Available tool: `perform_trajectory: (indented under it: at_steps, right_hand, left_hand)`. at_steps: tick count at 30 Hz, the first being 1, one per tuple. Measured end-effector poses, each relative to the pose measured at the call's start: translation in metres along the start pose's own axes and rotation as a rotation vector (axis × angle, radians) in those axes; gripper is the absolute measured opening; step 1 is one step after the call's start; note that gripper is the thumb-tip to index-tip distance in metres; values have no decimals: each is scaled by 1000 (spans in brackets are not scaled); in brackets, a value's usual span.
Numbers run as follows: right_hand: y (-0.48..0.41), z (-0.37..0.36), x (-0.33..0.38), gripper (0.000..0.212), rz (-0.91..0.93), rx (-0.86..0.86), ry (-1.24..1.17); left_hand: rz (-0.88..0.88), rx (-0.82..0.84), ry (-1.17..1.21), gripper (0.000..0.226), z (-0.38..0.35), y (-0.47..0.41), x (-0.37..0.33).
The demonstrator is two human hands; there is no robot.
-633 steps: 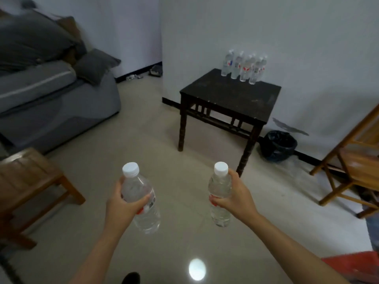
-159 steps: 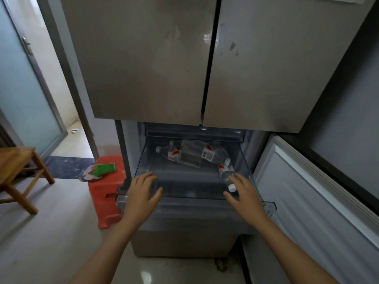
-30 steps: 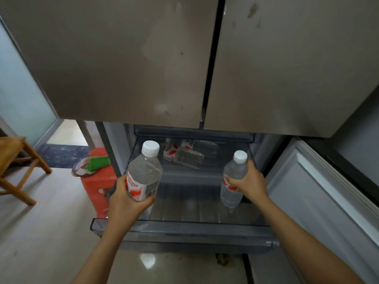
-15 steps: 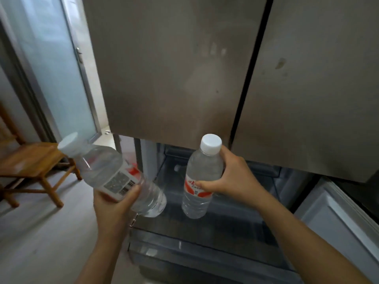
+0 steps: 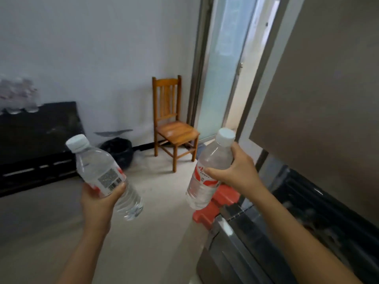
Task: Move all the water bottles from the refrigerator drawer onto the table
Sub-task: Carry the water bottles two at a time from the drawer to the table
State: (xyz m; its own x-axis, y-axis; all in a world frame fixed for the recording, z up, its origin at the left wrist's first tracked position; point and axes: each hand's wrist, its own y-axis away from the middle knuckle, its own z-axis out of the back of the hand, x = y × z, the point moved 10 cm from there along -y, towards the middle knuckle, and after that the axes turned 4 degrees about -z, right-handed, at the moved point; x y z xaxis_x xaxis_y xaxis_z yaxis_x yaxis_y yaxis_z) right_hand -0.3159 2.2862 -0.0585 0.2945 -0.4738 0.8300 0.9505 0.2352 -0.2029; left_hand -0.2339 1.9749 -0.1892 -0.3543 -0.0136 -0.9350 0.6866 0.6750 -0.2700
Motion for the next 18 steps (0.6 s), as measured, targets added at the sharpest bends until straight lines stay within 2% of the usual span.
perform_trajectory:
  at_steps: [3,8,12,16,18]
  right_hand:
    - [-16,-63,-2,62,32,167,29]
    - [-11,-146,0,58,83,422,68]
    - [8,-179,1,58,103,535,35]
    - [28,-195,0,60,157,609,80]
    - [39,-201,0,64,197,639,101]
  left_hand:
    - [4,-118,-97,72,64,14,-3]
    - [33,-380,-246,58,145,61,-10]
    - [68,-458,-325,58,172,98,-18]
    - [109,-547,-314,75,184,143,-20]
    - [132,-607,-305,74,194,171,-21]
